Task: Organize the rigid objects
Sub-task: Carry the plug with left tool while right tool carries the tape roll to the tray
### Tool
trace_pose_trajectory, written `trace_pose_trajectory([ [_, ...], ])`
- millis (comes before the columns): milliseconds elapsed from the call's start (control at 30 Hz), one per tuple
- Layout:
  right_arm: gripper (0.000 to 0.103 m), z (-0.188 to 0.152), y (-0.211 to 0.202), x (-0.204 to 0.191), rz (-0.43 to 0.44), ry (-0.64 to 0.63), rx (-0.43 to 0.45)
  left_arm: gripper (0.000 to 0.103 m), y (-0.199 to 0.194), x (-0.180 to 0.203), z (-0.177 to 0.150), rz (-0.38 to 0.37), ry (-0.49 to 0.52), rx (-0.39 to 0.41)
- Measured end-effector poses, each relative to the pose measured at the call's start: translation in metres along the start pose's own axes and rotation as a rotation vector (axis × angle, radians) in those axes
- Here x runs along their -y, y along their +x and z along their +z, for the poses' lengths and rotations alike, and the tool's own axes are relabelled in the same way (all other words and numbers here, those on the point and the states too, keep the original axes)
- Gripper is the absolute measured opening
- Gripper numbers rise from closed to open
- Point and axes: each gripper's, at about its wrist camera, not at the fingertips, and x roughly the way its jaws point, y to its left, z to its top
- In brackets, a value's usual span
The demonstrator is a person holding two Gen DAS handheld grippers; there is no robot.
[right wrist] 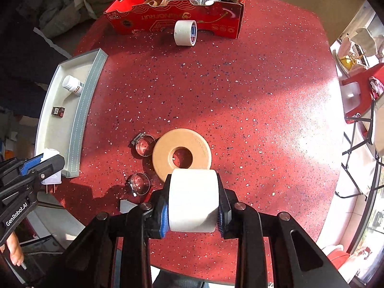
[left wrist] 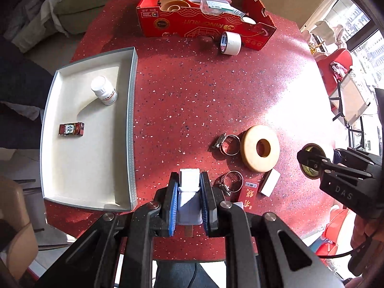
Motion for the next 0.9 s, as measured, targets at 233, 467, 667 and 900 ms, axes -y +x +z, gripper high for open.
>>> trace_pose_trajectory([
  [233,0.031,-0.019,0.0,-0.048,-0.027,0.093,0.004,0.018,0.003,-0.063,-0.019,0.001,0.03,-0.015],
  [467,0.031,-0.019,0.0,-0.135,-0.05,-0.027,-0.008,0.018,-0.006,-0.13,-0.032,0.006,0.026,0.027],
  [667,0.031,0.012,-0.007,-0.204,-0.029,-0.127,0.039,0.018,-0.009,-0.167,-0.036,-0.009,0.01,0.047],
  [900,0.031,0.03,-0.017,-0.26,-0.022,-0.217,0.115,0.018,-0.014,-0.184,-0.026,-0.006,0.007,0.085],
])
